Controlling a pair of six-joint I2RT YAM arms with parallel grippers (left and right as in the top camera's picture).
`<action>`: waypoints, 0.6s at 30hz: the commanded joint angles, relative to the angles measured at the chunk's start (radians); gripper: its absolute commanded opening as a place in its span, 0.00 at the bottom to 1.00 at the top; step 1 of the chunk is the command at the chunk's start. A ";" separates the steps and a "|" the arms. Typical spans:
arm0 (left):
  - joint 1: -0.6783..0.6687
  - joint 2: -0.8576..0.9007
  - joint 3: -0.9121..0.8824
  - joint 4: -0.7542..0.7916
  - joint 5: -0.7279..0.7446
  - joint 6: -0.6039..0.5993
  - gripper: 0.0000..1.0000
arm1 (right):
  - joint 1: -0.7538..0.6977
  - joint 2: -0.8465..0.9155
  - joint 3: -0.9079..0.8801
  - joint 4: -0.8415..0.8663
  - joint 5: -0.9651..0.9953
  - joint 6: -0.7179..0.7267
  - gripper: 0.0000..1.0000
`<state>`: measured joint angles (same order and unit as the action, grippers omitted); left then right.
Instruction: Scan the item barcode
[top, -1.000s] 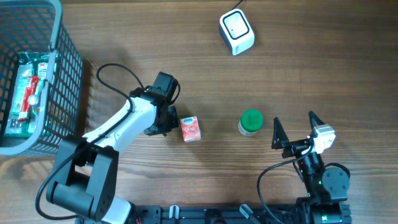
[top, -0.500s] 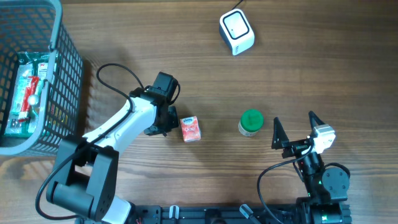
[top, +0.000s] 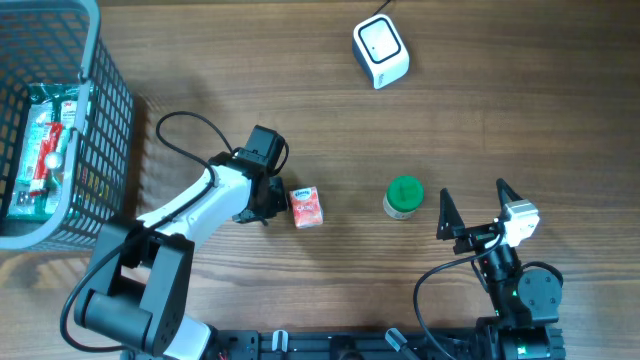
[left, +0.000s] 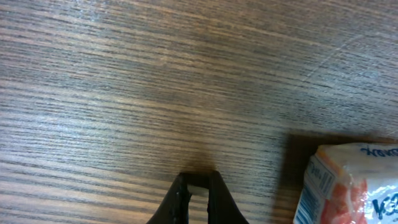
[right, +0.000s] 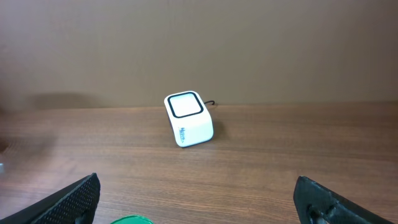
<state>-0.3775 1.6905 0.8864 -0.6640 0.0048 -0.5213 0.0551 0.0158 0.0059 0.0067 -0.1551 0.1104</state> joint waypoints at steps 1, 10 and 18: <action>0.002 0.011 -0.019 0.014 0.005 -0.014 0.04 | -0.003 -0.002 -0.001 0.003 0.008 -0.005 1.00; -0.026 0.011 -0.019 0.026 0.024 -0.014 0.04 | -0.003 -0.002 -0.001 0.003 0.008 -0.006 1.00; -0.094 0.011 -0.019 0.054 0.032 -0.014 0.05 | -0.003 -0.002 -0.001 0.003 0.008 -0.005 1.00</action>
<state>-0.4393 1.6905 0.8845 -0.6224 0.0162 -0.5213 0.0551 0.0158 0.0063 0.0067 -0.1551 0.1104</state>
